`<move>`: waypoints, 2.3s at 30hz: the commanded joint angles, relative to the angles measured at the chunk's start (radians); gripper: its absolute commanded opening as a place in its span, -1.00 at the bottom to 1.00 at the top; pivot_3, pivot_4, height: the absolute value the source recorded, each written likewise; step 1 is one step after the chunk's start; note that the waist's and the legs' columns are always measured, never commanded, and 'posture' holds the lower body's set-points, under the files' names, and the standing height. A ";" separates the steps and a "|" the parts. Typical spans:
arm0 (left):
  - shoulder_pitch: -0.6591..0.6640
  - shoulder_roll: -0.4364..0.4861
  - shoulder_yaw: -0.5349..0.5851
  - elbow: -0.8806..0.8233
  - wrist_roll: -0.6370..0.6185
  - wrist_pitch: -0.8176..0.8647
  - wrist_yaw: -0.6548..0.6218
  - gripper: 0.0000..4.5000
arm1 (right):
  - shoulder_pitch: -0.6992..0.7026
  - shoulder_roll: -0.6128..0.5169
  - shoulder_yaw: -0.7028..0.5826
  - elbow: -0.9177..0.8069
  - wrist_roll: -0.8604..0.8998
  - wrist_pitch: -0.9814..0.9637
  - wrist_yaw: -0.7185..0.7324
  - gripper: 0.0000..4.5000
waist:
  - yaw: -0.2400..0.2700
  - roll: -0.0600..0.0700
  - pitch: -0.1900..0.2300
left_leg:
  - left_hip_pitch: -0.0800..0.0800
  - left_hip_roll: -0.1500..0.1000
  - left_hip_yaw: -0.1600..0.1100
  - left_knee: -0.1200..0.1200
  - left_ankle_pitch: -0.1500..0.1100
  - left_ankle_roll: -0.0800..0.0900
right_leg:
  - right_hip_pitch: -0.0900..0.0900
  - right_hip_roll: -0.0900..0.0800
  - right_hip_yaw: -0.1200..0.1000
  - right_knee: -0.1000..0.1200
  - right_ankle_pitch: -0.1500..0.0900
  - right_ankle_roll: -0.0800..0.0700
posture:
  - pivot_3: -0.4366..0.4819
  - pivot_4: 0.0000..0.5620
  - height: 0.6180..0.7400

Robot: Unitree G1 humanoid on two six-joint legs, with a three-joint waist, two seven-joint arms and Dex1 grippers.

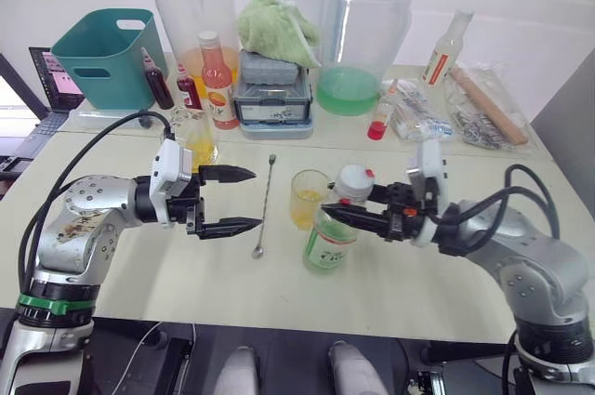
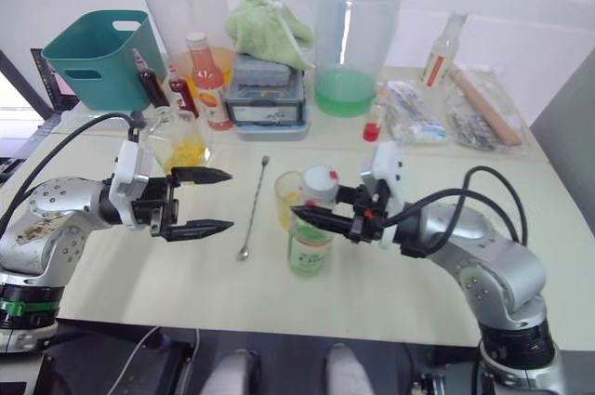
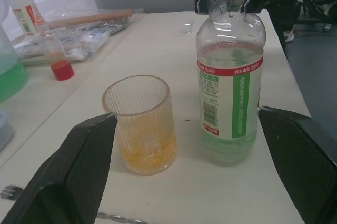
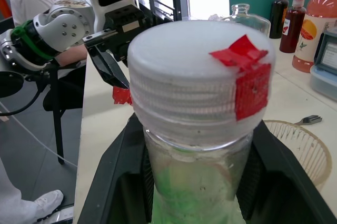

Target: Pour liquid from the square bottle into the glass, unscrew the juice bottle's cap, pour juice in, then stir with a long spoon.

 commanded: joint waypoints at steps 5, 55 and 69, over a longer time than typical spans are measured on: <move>0.027 0.017 0.063 -0.046 -0.005 -0.022 0.038 1.00 | -0.013 0.024 0.115 -0.036 -0.097 -0.048 -0.008 -0.39 | -0.001 0.000 0.000 | 0.000 0.001 0.000 0.000 0.000 0.000 | 0.000 0.000 -0.001 0.000 0.000 0.000 | -0.05 -0.47 0.73; 0.328 0.148 0.204 -0.360 -0.237 0.181 0.069 1.00 | -0.304 -0.023 0.159 0.495 -0.191 -0.355 0.784 -0.46 | 0.005 0.000 0.001 | 0.002 0.003 0.000 -0.002 0.000 0.000 | 0.000 0.001 -0.005 0.001 -0.002 -0.004 | -0.05 -0.47 0.73; 0.030 0.012 -0.057 -0.085 -0.111 0.076 -0.103 1.00 | 0.096 -0.007 -0.114 -0.156 -0.030 -0.065 0.072 -0.46 | 0.024 -0.001 0.000 | 0.001 0.003 -0.001 -0.002 0.000 -0.001 | -0.001 0.001 -0.005 0.001 -0.002 -0.004 | -0.05 -0.47 0.73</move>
